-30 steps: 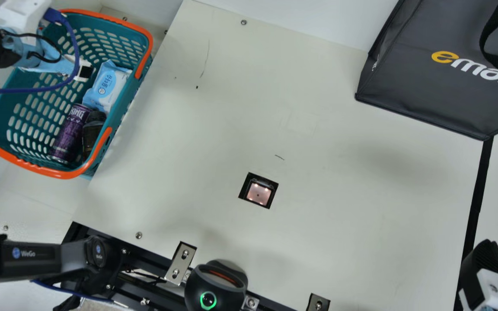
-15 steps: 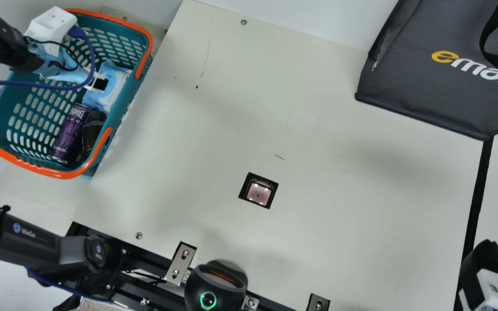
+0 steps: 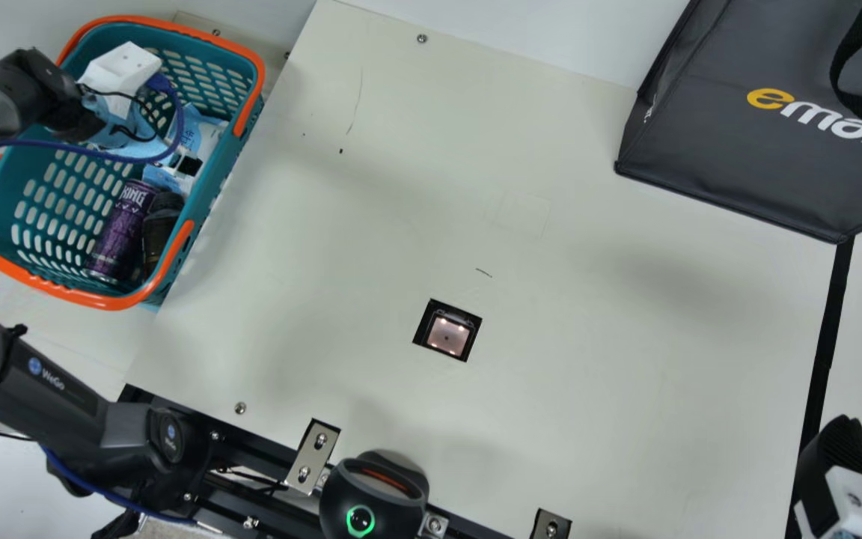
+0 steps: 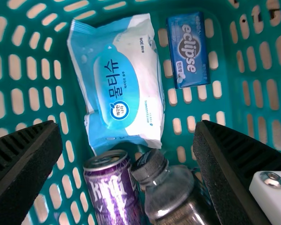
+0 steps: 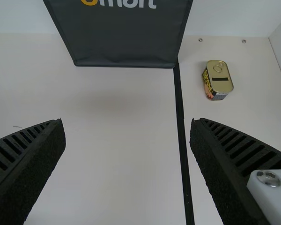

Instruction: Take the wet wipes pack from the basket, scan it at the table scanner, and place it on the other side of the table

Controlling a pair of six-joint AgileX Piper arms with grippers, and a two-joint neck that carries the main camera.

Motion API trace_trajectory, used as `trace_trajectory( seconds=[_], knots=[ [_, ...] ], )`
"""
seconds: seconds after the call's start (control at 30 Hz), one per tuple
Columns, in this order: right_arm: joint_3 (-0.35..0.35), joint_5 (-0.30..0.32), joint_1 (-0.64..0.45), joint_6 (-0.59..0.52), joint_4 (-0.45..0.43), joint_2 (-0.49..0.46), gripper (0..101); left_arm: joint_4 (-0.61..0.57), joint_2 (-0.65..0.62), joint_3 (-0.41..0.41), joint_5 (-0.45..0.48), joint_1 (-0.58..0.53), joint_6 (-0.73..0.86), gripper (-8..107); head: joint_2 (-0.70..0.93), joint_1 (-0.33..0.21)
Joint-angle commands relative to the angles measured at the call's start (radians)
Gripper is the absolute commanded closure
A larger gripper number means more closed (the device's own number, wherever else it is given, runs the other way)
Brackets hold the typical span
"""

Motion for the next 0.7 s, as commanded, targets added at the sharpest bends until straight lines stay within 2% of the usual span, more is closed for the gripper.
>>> trace_trajectory(
  seconds=[0.0,0.67],
  knots=[
    [0.000,0.000,0.000,0.000,0.000,0.000,6,0.003,0.016,0.003,-0.019,-0.001,0.006,9,0.002,-0.027],
    [0.000,0.000,0.000,0.000,0.000,0.000,6,-0.001,0.170,-0.014,-0.173,-0.031,0.054,9,0.002,-0.027]
  ],
)
